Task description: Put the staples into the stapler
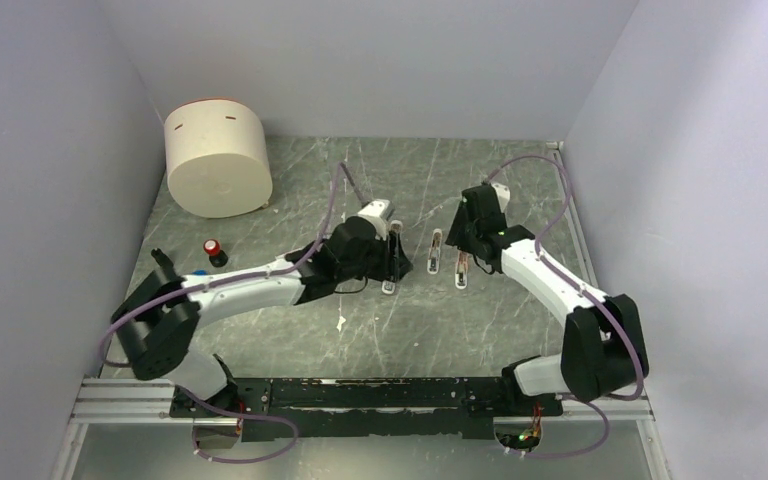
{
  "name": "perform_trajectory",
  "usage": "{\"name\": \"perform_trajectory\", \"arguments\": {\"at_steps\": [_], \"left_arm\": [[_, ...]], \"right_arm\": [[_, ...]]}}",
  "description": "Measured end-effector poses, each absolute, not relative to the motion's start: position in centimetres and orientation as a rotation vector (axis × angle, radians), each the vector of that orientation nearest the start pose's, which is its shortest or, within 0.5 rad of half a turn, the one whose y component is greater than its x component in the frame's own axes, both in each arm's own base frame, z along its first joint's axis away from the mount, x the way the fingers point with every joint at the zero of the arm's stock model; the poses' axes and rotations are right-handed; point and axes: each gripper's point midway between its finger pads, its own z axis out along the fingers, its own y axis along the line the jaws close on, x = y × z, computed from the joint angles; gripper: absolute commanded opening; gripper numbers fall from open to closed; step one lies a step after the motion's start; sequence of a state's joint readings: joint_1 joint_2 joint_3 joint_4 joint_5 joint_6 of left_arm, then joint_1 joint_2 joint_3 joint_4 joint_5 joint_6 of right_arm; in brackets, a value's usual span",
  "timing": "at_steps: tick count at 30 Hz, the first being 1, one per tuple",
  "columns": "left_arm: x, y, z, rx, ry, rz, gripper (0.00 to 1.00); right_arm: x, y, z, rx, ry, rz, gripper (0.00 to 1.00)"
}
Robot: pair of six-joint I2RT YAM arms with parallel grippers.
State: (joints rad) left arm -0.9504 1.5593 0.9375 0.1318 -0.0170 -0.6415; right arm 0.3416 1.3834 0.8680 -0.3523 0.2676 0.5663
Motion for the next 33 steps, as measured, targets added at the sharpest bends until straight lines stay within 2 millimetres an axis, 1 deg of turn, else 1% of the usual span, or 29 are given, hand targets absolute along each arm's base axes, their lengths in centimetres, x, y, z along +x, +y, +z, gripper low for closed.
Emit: {"name": "perform_trajectory", "arguments": {"at_steps": [2,4,8,11,13,14,15,16,18,19,20,21,23,25,26,27,29,31,33], "left_arm": [[25.6,-36.8,15.1,0.302,2.147,-0.852,0.61],[26.7,-34.8,17.4,0.263,2.097,-0.756,0.67],[27.9,-31.0,23.4,0.183,1.974,-0.620,0.79],[27.9,-27.7,27.4,0.114,1.894,-0.544,0.84],[27.7,-25.6,29.2,0.075,1.856,-0.497,0.91],[27.5,-24.6,30.0,0.059,1.839,-0.477,0.96],[27.4,-23.7,30.6,0.046,1.826,-0.455,0.97],[27.2,-22.6,31.0,0.034,1.816,-0.427,0.97],[27.0,-21.3,31.5,0.019,1.802,-0.387,0.97],[26.9,-20.7,31.6,0.015,1.800,-0.366,0.97],[26.9,-20.2,31.6,0.011,1.799,-0.348,0.97],[26.8,-19.9,31.6,0.010,1.800,-0.335,0.97],[26.7,-19.2,31.4,0.009,1.807,-0.302,0.97],[26.5,-18.3,31.0,0.009,1.822,-0.258,0.97],[26.4,-18.0,30.9,0.008,1.828,-0.239,0.97],[26.3,-17.5,30.7,0.005,1.834,-0.216,0.97],[26.1,-16.5,30.7,-0.008,1.837,-0.178,0.97],[25.8,-15.4,31.0,-0.028,1.829,-0.152,0.97],[25.4,-14.2,31.8,-0.063,1.805,-0.142,0.97]], "right_arm": [[34.0,10.0,10.6,0.357,2.340,0.149,0.47],[34.4,10.9,11.7,0.316,2.321,0.208,0.46],[34.9,13.6,13.6,0.215,2.290,0.320,0.46],[35.2,16.7,15.6,0.107,2.250,0.405,0.46],[35.5,19.0,17.0,0.036,2.218,0.457,0.46],[35.8,20.3,17.7,-0.003,2.202,0.481,0.46],[36.0,21.7,18.2,-0.041,2.188,0.501,0.45],[36.2,23.1,18.6,-0.078,2.176,0.520,0.44],[36.5,25.9,19.0,-0.148,2.161,0.547,0.42],[36.6,27.1,18.9,-0.174,2.157,0.556,0.42],[36.7,28.7,18.8,-0.208,2.157,0.565,0.41],[36.9,29.8,18.5,-0.226,2.158,0.569,0.41],[37.4,32.3,17.6,-0.262,2.178,0.566,0.41],[38.5,34.2,16.9,-0.274,2.196,0.553,0.42],[39.5,35.2,16.4,-0.272,2.203,0.540,0.42],[40.2,35.9,15.9,-0.270,2.208,0.529,0.42],[41.7,36.9,14.3,-0.258,2.230,0.493,0.42],[42.7,37.6,12.1,-0.253,2.266,0.452,0.41],[43.5,38.0,9.8,-0.252,2.304,0.406,0.41]]}}
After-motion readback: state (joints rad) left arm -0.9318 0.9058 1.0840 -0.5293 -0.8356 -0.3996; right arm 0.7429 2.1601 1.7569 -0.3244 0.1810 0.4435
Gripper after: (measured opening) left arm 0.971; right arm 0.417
